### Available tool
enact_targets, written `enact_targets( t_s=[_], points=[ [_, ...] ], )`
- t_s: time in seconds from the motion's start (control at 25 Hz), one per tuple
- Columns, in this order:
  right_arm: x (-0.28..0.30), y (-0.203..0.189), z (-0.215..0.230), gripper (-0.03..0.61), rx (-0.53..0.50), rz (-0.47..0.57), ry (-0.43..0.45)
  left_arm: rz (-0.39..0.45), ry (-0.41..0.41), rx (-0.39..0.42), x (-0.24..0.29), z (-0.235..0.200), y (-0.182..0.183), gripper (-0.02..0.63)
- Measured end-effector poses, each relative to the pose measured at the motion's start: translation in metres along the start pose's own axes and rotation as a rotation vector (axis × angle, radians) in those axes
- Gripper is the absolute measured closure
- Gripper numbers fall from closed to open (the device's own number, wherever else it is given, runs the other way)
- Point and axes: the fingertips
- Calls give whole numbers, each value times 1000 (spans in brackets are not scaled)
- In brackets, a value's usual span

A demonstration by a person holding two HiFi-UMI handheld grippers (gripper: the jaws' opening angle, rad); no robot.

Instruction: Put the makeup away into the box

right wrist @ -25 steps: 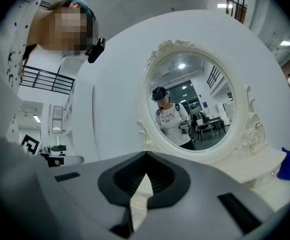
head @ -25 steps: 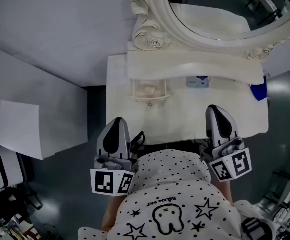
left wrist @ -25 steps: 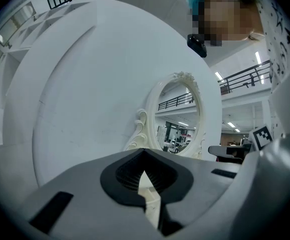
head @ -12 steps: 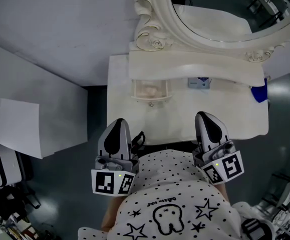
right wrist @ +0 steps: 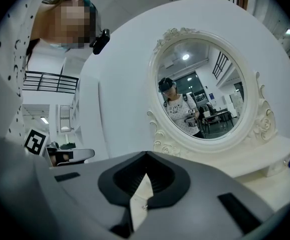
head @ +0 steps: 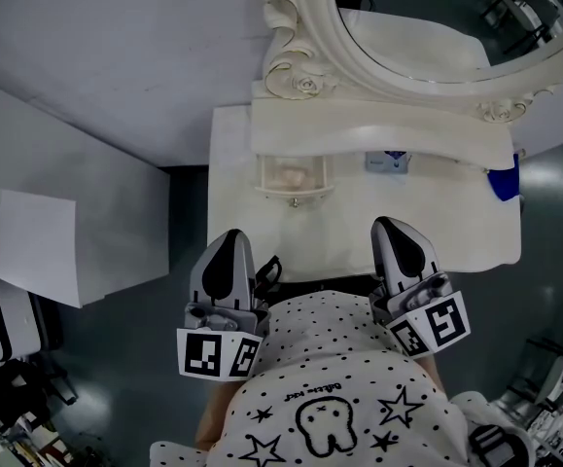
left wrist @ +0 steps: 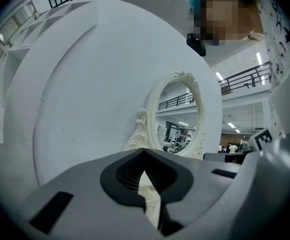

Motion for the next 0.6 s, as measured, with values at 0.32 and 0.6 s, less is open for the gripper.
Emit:
enact_targets(
  t_s=[0.32,0.6],
  points=[
    [3,-1,-1,571,-3,-9,2,1,4,-3,0,-2,0,615],
    [3,-2,0,569,1,-10,6,-2,7,-3,-1,-2,-1,615]
  ],
)
Point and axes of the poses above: the fingertips, and each gripper's own axes: x forward along the fingers, z to its right, y out of its top, and after that the axes turned 6 degrees about x, right-handed
